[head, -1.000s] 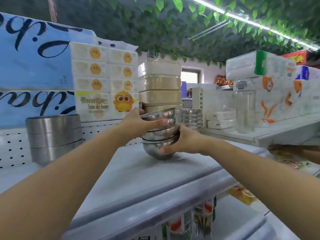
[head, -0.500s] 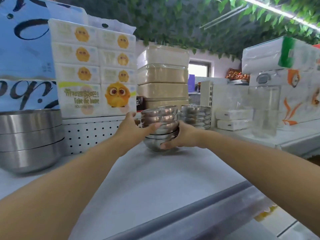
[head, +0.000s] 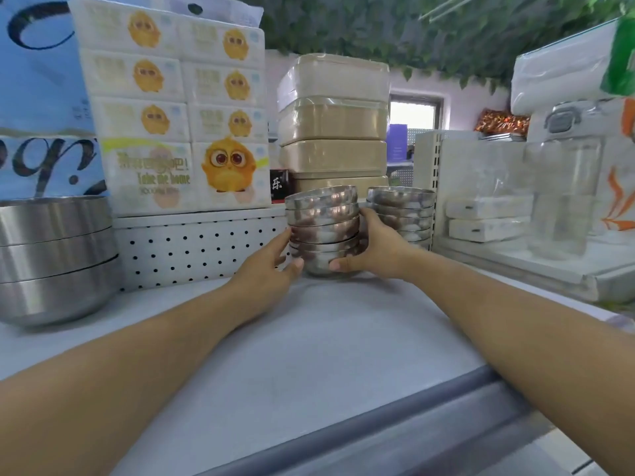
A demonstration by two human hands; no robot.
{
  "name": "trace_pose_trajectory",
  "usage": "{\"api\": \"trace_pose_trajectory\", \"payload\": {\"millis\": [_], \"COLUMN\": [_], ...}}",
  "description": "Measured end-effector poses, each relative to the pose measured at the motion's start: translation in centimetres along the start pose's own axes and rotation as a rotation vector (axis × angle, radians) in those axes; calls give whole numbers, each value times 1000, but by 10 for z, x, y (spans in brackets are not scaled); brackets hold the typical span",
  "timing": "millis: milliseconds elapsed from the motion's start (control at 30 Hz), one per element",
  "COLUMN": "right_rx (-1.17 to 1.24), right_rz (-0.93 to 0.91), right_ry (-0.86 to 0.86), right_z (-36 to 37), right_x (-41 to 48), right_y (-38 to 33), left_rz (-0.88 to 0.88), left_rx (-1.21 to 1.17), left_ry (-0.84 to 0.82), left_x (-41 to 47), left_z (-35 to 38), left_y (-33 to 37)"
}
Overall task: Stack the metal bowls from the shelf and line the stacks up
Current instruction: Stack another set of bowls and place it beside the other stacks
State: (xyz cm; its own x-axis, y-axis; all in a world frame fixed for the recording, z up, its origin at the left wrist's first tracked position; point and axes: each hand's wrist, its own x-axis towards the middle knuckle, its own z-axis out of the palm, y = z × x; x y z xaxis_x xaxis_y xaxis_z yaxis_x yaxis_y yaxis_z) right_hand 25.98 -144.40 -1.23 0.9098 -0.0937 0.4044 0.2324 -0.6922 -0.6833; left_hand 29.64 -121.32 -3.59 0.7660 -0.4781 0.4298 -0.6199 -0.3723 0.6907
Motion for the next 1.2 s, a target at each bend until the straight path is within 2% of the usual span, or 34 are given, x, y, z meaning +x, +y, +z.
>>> {"api": "trace_pose_trajectory", "payload": {"millis": [467,600,667,867,1200], "right_rx": [-58,39,128,108,100], "right_rz": [-6,-2,-17,-112,-96], "right_ry": [-14,-46,-17,153,169], "right_z": [-1,-4,-6,-6,-5], "right_x": [0,-1,1,-2,-2], "right_y": [0,-6,-8,-19,-18], "left_rz": [-18,-12,1,12,22], "left_rx": [152,147,165,172,201], "left_ry": [-22,14,22,5,-8], "left_x": [-3,-5,-6,-8,-7], "left_z": [2,2,3,4,2], "left_y": [3,6,8,11,11]}}
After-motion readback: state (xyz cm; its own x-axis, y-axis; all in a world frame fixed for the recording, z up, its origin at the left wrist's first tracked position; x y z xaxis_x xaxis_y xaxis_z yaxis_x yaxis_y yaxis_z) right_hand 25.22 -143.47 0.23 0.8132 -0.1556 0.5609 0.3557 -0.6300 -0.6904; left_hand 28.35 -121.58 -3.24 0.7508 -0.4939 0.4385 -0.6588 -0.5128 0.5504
